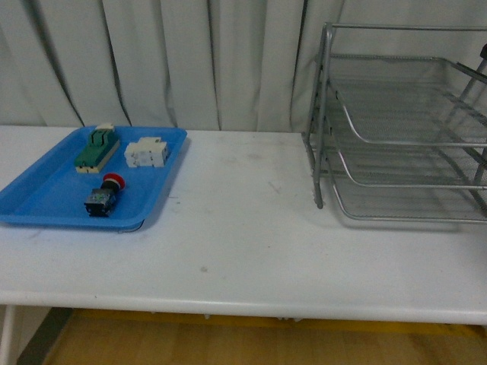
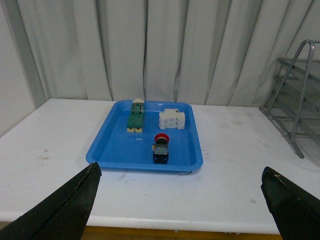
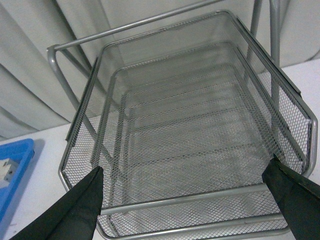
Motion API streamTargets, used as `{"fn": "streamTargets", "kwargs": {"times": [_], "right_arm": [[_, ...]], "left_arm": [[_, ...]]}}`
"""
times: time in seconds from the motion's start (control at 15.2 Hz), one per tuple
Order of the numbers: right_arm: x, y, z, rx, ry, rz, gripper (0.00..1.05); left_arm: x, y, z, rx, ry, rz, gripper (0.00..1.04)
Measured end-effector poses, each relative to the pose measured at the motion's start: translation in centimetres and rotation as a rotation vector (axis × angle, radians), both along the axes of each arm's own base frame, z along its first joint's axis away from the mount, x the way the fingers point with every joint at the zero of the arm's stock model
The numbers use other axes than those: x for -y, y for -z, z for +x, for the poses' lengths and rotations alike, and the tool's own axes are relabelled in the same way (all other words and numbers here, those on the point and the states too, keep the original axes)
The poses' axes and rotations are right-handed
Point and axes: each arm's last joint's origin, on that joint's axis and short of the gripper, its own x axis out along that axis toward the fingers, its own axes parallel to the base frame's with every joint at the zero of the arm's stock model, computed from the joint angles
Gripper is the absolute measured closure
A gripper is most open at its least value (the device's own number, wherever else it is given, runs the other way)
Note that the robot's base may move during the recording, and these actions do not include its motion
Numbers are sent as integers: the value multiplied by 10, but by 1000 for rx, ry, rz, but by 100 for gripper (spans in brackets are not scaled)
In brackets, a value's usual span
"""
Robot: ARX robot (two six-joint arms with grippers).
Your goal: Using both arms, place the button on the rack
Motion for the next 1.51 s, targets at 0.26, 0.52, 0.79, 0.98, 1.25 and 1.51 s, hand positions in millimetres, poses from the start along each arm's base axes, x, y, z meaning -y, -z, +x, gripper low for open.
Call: {"fn": "streamTargets", "kwargs": {"times": [0.26, 0.52, 0.79, 0.98, 1.25, 1.51], "right_arm": [[7, 31, -17, 148, 21, 495, 6], [20, 68, -21, 246, 65, 1061, 6], [19, 126, -24, 46, 227, 1304, 6], [19, 147, -25, -7, 278, 1315, 6], [17, 148, -10, 13, 243, 1257, 6], [11, 155, 6, 9, 211, 1215, 6]], "left_arm": [[0, 0, 0, 0, 0, 0, 7], [0, 0, 0, 0, 0, 0, 7], [0, 0, 0, 0, 0, 0, 7], [0, 0, 0, 0, 0, 0, 7], [0, 0, 0, 0, 0, 0, 7], [0, 0, 0, 0, 0, 0, 7]]}}
